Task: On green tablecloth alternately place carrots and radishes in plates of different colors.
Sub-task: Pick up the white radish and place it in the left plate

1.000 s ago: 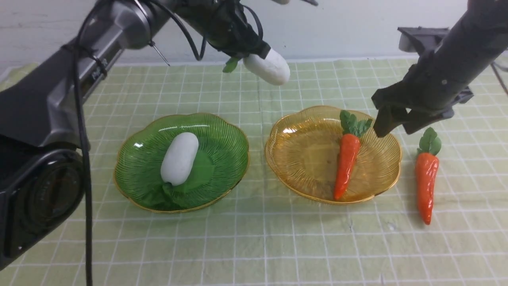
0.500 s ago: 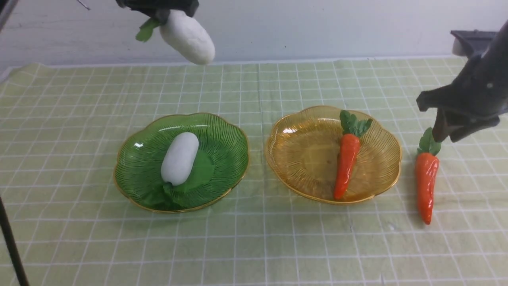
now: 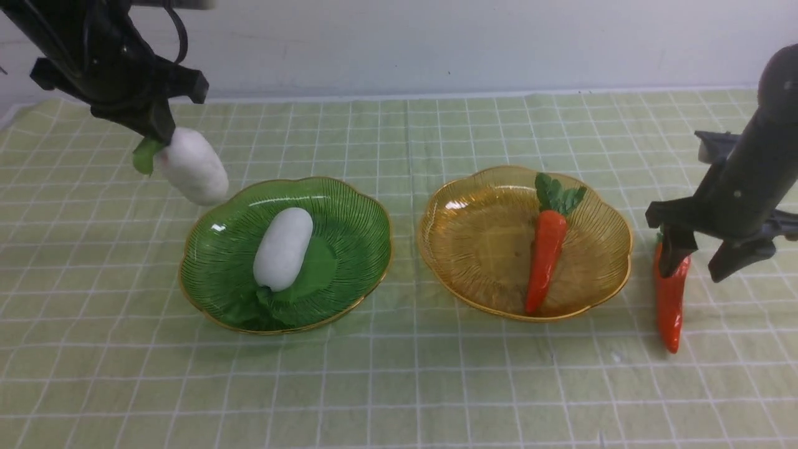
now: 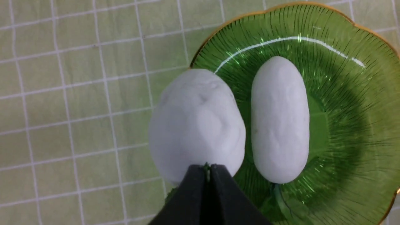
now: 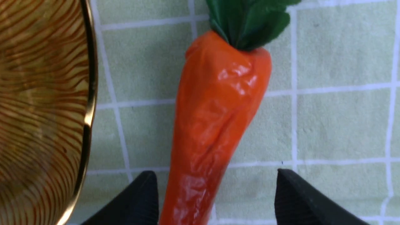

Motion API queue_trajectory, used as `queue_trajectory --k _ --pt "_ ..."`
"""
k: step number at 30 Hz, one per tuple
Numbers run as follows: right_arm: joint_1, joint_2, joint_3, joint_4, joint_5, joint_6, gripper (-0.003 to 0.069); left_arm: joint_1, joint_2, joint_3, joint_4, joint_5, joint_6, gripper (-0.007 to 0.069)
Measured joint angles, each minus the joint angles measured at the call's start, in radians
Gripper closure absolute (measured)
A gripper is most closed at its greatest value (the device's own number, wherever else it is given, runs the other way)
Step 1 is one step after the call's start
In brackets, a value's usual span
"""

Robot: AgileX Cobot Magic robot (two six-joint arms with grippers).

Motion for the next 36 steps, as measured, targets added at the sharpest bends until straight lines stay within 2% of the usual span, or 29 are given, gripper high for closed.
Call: queue_trajectory --k 5,8,9,10,11,15,17,19,20,21,22,24,28,29,31,33,36 --pt "0.000 0.053 0.000 -0.012 -0.020 0.001 0.0198 -0.002 0.014 0.015 -0.041 -0.047 0.003 0.0632" --pt "0.000 0.079 0.000 -0.021 -0.023 0.001 0.0228 -0.002 0.027 0.015 -0.055 -0.049 0.009 0.0632" --pt "0.000 0.089 0.000 -0.022 -0.031 -0.001 0.0282 -0.002 0.039 0.015 -0.056 -0.049 0.009 0.0632" --pt "0.000 0.089 -0.001 -0.026 -0.041 -0.002 0.0368 -0.002 0.053 0.015 -0.056 -0.049 0.009 0.0632" --pt "-0.001 0.087 -0.004 -0.026 -0.046 -0.002 0.0402 -0.002 0.062 0.015 -0.056 -0.048 0.009 0.0632" --pt "-0.002 0.066 -0.036 -0.020 -0.035 0.013 0.0393 -0.002 0.096 0.015 -0.057 -0.036 0.009 0.0623" --pt "-0.003 0.033 -0.068 0.010 -0.017 0.022 0.0393 -0.002 0.113 0.015 -0.057 -0.019 0.009 0.0594" --pt "-0.001 -0.001 -0.090 0.069 -0.010 0.023 0.0393 -0.002 0.124 0.015 -0.057 -0.006 0.009 0.0554" --pt "0.006 -0.027 -0.108 0.143 -0.010 0.008 0.0393 -0.002 0.133 0.015 -0.057 0.009 0.009 0.0501" --pt "0.008 -0.029 -0.110 0.152 -0.010 0.005 0.0393 -0.002 0.135 0.015 -0.057 0.012 0.009 0.0484" --pt "0.031 -0.039 -0.128 0.235 -0.022 -0.035 0.0393 -0.003 0.140 0.015 -0.057 0.027 0.009 0.0411" --pt "0.067 -0.035 -0.139 0.305 -0.046 -0.078 0.0393 -0.003 0.147 0.015 -0.057 0.036 0.009 0.0317" --pt "0.133 0.006 -0.166 0.391 -0.077 -0.133 0.0393 -0.003 0.148 0.015 -0.054 0.036 0.009 0.0126" --pt "0.136 0.009 -0.168 0.391 -0.079 -0.133 0.0393 -0.003 0.146 0.015 -0.054 0.036 0.009 0.0118" --pt "0.163 0.049 -0.189 0.417 -0.091 -0.139 0.0383 -0.003 0.129 0.008 -0.054 0.039 0.005 0.0053" --pt "0.172 0.062 -0.197 0.418 -0.092 -0.139 0.0361 -0.003 0.110 0.004 -0.054 0.038 0.003 0.0053" --pt "0.185 0.087 -0.202 0.420 -0.092 -0.141 0.0234 -0.003 0.004 0.004 -0.059 0.039 0.001 0.0201"
